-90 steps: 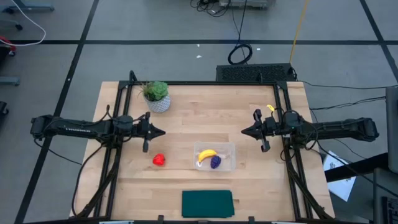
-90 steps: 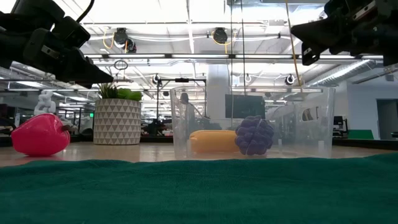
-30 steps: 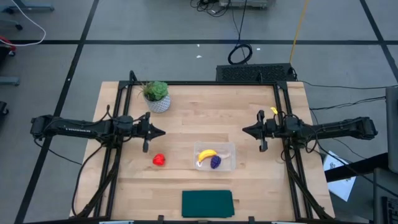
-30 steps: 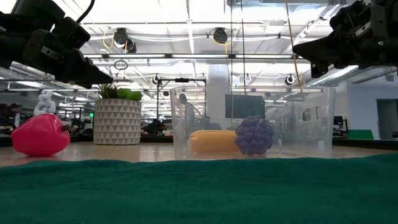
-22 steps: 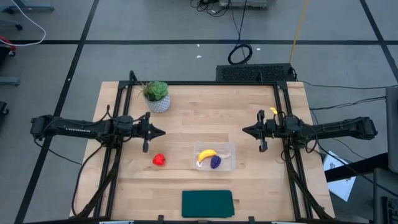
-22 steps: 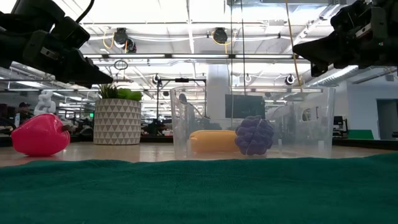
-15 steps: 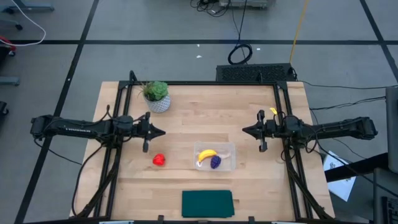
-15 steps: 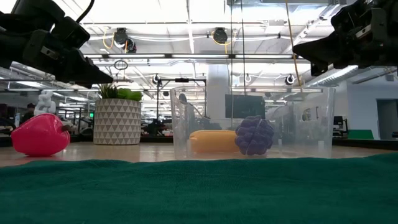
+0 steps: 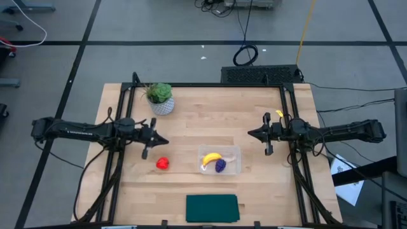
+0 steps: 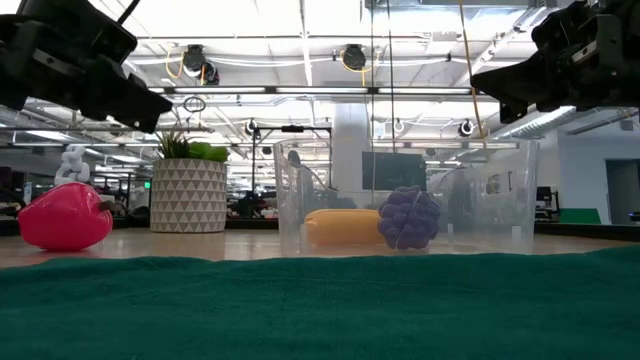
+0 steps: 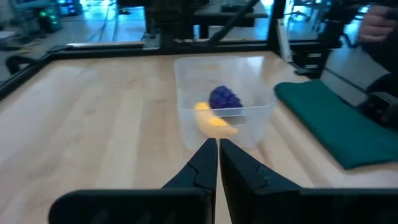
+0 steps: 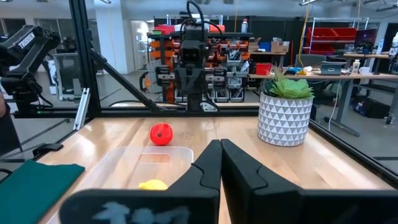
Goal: Pick and placing Produce into tupperware
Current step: Put the apple into the transparent bin
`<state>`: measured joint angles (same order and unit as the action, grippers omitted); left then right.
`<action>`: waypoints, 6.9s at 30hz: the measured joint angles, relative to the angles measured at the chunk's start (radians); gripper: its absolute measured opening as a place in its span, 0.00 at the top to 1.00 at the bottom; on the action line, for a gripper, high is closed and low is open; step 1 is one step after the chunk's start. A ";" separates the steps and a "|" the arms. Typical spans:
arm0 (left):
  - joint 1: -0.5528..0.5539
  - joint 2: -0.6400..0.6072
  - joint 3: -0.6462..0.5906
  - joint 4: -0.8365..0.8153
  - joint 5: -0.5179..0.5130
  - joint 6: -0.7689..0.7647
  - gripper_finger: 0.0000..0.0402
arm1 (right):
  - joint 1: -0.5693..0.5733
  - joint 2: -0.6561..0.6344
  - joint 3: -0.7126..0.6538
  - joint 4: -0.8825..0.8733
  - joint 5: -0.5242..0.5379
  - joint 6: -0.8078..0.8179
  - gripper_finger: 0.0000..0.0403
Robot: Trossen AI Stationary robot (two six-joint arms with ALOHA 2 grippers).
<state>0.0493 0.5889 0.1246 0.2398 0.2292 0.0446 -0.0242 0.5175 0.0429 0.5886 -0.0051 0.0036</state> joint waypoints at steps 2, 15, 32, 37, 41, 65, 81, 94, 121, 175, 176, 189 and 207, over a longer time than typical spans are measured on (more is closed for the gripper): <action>-0.011 0.000 0.000 0.001 0.001 0.002 0.94 | 0.000 0.000 0.000 -0.003 0.000 0.000 1.00; -0.069 0.000 0.000 0.080 -0.100 0.030 0.94 | 0.000 0.000 0.000 -0.035 0.000 0.000 1.00; -0.119 0.000 0.000 0.163 -0.209 0.007 0.94 | 0.000 0.000 -0.001 -0.039 0.000 0.000 1.00; -0.144 0.000 0.000 0.184 -0.250 0.007 0.94 | 0.000 0.000 -0.001 -0.039 0.000 0.000 1.00; -0.172 0.000 0.022 0.173 -0.274 0.007 0.94 | 0.000 0.000 -0.001 -0.039 0.000 0.000 1.00; -0.498 0.000 0.211 -0.148 -0.617 -0.115 0.94 | 0.000 0.000 0.000 -0.040 0.000 0.000 1.00; -0.649 0.000 0.212 -0.159 -0.786 -0.168 0.94 | 0.000 0.000 0.000 -0.040 0.000 0.000 1.00; -0.714 0.000 0.212 -0.185 -0.912 -0.228 0.80 | 0.000 0.000 0.000 -0.040 0.001 0.003 1.00; -0.774 0.031 0.267 -0.225 -0.912 -0.229 0.47 | 0.000 0.000 0.000 -0.051 0.001 0.003 1.00; -0.414 0.603 1.040 -1.542 -0.399 -0.779 0.47 | 0.000 0.000 0.000 -0.062 0.001 0.003 1.00; -0.414 0.603 1.040 -1.546 -0.402 -0.781 0.47 | 0.000 0.000 0.000 -0.063 0.001 0.003 1.00; -0.414 0.620 1.040 -1.515 -0.404 -0.750 0.47 | 0.000 0.000 0.000 -0.062 0.001 0.003 1.00; -0.424 0.666 1.040 -1.461 -0.385 -0.692 0.47 | 0.000 0.010 0.000 -0.065 0.002 0.003 1.00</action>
<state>-0.3752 1.2545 1.1641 -1.2209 -0.1555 -0.6474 -0.0242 0.5270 0.0425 0.5231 -0.0036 0.0071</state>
